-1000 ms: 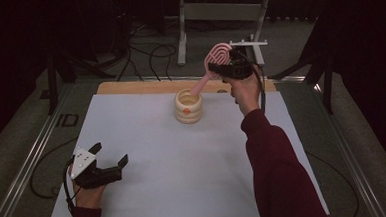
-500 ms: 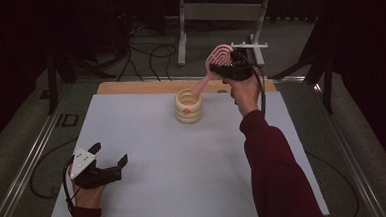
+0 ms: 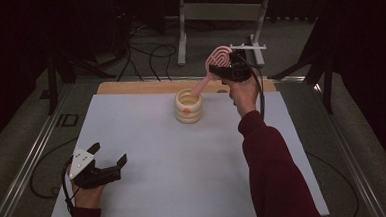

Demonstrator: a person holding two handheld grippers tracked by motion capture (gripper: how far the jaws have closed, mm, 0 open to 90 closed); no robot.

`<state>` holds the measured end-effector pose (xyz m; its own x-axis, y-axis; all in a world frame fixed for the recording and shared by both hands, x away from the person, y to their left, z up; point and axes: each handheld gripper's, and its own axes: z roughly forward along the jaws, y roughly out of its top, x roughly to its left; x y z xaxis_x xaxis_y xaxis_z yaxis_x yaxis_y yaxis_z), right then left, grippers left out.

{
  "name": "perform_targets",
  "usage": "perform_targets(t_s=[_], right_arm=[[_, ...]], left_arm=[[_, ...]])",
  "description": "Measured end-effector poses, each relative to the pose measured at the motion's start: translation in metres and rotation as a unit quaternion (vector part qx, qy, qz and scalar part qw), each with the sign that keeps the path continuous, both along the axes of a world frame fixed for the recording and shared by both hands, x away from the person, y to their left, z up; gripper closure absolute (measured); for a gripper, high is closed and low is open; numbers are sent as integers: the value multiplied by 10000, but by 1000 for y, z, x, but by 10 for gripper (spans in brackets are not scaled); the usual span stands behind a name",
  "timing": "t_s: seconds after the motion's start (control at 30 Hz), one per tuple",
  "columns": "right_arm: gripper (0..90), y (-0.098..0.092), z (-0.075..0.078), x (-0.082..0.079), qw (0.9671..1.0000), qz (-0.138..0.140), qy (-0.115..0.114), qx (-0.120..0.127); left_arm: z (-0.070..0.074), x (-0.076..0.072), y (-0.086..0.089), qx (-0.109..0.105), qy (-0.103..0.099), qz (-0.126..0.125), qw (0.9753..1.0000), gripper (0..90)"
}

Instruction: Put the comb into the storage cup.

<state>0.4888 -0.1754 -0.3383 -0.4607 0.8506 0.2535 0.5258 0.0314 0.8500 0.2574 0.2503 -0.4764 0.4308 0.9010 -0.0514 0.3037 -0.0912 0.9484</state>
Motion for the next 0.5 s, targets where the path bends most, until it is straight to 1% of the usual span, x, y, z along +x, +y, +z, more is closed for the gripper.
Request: perform_targets(t_s=[0.5], right_arm=[[638, 7, -8, 3, 10000, 20, 52, -50]], left_arm=[[0, 0, 0, -19, -12, 14, 10000, 0]])
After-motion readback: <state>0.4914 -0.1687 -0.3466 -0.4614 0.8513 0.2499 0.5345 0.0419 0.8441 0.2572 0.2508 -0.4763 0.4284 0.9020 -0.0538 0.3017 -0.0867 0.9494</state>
